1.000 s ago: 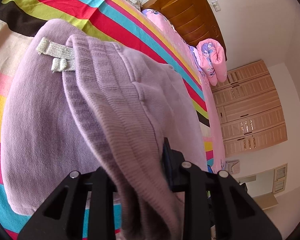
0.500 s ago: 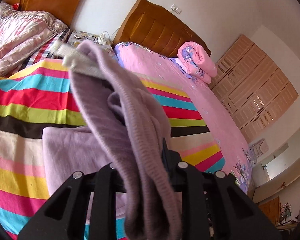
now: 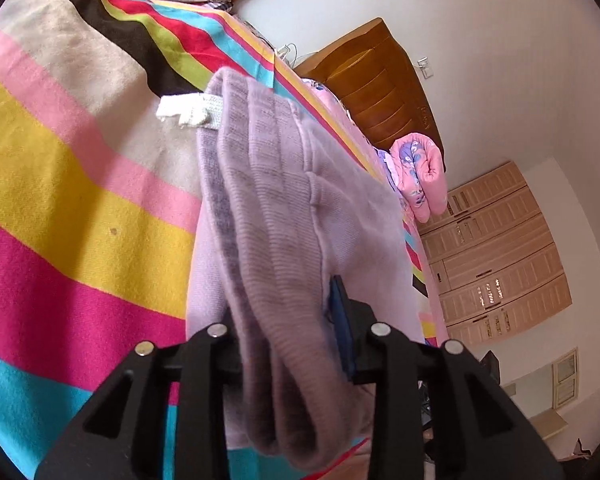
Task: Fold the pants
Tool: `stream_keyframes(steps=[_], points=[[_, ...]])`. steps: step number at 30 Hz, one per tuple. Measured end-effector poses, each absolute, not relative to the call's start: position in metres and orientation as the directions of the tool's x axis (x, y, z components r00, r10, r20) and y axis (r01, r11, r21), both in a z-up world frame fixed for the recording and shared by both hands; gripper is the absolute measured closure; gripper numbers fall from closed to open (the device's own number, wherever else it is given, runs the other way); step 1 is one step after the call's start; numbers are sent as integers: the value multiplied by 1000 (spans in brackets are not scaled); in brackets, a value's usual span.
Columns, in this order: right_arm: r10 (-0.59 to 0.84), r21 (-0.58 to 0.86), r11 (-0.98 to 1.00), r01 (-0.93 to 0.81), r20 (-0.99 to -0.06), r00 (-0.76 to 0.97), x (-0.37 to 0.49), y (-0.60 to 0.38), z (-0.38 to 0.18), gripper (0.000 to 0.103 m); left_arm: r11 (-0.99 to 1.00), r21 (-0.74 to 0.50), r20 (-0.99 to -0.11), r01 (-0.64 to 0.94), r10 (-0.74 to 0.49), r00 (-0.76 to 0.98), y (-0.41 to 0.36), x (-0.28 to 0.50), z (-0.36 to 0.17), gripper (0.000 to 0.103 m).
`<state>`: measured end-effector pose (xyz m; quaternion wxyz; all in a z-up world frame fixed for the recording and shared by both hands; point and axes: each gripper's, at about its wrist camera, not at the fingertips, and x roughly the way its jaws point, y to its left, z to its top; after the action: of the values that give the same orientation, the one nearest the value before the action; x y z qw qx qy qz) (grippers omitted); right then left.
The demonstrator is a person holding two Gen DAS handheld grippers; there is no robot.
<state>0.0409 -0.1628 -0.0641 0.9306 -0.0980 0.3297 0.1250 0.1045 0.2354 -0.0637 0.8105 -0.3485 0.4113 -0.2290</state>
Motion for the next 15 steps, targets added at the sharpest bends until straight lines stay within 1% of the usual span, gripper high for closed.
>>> stream_keyframes(steps=[2,3,4,6,7,9,11,13,15], points=[[236,-73,928,-366,-645,727,30,-169,-53,26,736,-676,-550,32,-533,642,242,87,-40,39],[282,-36,919,-392,-635,719,24,-173,-47,28,783,-622,-563,23,-467,681,242,76,-24,39],[318,-5,913,-407,-615,722,19,-176,-38,28,813,-581,-555,42,-434,710,238,65,-10,38],[375,36,899,-437,-577,725,16,-174,-23,28,834,-541,-523,109,-435,732,222,52,13,36],[393,40,892,-451,-560,729,17,-169,-16,28,841,-521,-521,144,-447,727,209,50,20,35],[414,30,879,-476,-543,731,27,-152,-5,28,877,-438,-550,198,-435,713,177,52,26,35],[407,7,877,-480,-540,737,39,-131,-1,28,928,-306,-594,215,-362,719,149,54,20,35],[413,-11,860,-510,-570,710,45,-108,-11,28,961,-191,-653,200,-277,705,124,62,-3,35],[367,-70,846,-529,-643,672,49,-90,-38,29,978,-113,-686,175,-205,698,116,65,-29,35]])
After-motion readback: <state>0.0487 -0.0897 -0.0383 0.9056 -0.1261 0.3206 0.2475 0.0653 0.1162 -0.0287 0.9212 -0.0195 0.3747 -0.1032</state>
